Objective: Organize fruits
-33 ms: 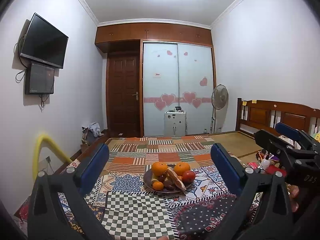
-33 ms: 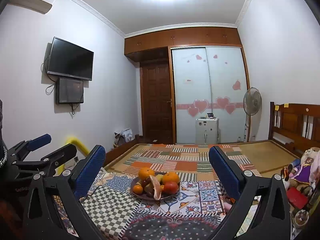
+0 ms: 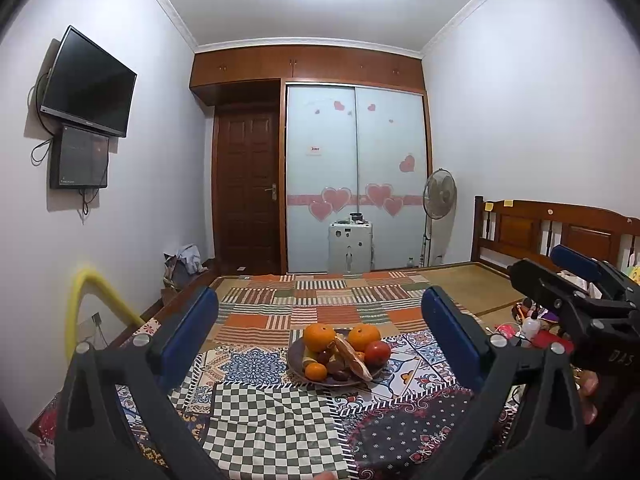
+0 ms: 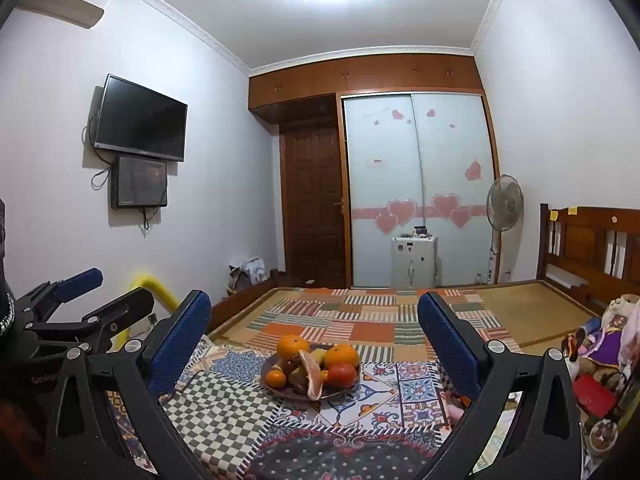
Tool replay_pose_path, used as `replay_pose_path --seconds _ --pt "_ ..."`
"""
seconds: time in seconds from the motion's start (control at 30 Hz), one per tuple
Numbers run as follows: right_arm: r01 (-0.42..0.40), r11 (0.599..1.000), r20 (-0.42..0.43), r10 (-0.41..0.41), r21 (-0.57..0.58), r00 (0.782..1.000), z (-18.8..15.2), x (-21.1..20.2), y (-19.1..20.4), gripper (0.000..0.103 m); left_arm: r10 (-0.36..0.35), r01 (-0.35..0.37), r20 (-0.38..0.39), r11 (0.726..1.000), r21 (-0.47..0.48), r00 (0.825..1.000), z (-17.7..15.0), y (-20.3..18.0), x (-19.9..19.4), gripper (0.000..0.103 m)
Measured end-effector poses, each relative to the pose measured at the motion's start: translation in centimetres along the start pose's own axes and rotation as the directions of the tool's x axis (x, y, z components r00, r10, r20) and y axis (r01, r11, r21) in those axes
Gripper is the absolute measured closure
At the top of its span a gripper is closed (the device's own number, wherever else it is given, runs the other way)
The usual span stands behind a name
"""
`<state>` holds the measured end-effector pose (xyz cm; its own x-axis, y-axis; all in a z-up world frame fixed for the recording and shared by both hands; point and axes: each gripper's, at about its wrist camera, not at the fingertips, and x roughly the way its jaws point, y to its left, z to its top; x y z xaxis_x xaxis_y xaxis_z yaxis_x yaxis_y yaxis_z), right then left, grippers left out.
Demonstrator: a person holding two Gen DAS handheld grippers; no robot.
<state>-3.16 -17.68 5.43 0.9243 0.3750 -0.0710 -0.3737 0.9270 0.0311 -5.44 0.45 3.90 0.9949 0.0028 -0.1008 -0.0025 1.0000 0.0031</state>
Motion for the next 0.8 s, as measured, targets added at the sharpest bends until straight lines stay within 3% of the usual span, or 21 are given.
replay_pose_path --seconds 0.8 --pt "0.001 1.0 0.002 -0.001 0.0 1.0 0.15 -0.08 0.18 0.0 -0.025 0.024 -0.02 0.999 -0.022 0.999 0.1 0.24 0.32 0.0"
